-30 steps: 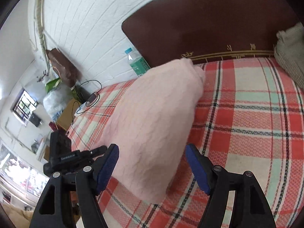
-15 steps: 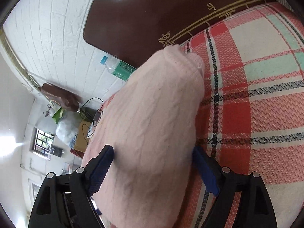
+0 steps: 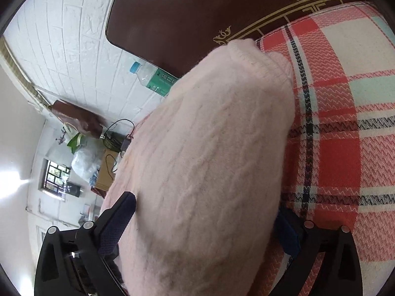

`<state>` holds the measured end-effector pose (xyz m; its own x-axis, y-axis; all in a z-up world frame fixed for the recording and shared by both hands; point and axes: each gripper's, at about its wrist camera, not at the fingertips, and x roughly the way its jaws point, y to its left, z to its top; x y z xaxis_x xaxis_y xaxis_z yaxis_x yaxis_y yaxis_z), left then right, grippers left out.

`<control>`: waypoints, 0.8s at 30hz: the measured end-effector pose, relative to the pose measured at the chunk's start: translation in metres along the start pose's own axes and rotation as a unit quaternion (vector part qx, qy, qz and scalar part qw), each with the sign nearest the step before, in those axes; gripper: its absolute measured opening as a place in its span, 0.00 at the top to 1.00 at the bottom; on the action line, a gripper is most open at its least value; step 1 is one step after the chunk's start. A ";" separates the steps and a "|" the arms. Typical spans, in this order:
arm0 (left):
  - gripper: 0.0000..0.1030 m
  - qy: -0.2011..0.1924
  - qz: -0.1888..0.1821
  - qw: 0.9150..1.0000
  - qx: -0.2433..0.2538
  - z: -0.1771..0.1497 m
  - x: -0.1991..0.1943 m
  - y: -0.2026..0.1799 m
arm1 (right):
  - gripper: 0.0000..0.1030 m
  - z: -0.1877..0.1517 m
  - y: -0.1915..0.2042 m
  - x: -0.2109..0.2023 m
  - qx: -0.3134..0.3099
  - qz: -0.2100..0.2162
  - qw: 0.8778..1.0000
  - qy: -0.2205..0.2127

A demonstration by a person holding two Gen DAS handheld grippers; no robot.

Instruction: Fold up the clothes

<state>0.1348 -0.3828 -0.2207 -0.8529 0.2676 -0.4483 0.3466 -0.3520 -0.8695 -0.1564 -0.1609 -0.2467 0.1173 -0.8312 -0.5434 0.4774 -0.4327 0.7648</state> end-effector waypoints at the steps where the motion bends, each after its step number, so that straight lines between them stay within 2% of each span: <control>1: 0.51 0.007 -0.002 1.000 -0.007 0.001 0.003 0.002 | 0.02 -0.001 0.003 0.002 -0.007 -0.008 1.000 -0.001; 3: 0.59 0.016 -0.007 1.000 -0.018 0.003 0.006 0.005 | 0.27 -0.001 0.005 0.003 -0.013 -0.018 1.000 0.005; 6: 0.67 0.018 -0.017 1.000 -0.003 0.007 -0.002 -0.005 | 0.46 -0.001 0.005 -0.005 -0.002 0.001 1.000 0.004; 11: 0.67 0.003 -0.038 0.998 0.052 0.020 -0.040 -0.038 | 0.49 -0.005 0.036 -0.022 0.000 0.056 0.998 -0.014; 14: 0.67 -0.015 -0.047 0.996 0.081 0.031 -0.080 -0.051 | 0.49 -0.009 0.068 -0.018 -0.005 0.098 0.995 -0.014; 16: 0.67 -0.032 -0.037 0.993 0.103 0.039 -0.113 -0.054 | 0.49 -0.013 0.091 -0.012 -0.017 0.122 0.992 -0.011; 20: 0.67 -0.069 -0.018 0.990 0.120 0.055 -0.176 -0.043 | 0.49 -0.027 0.140 0.025 -0.039 0.159 0.987 0.005; 24: 0.67 -0.110 0.006 0.988 0.107 0.073 -0.233 -0.007 | 0.49 -0.047 0.184 0.084 -0.047 0.189 0.980 0.036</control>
<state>0.3029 -0.5077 -0.0949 -0.9214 0.0696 -0.3823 0.2869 -0.5419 -0.7900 -0.0181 -0.2941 -0.1682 0.3613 -0.8974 -0.2534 0.4655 -0.0619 0.8829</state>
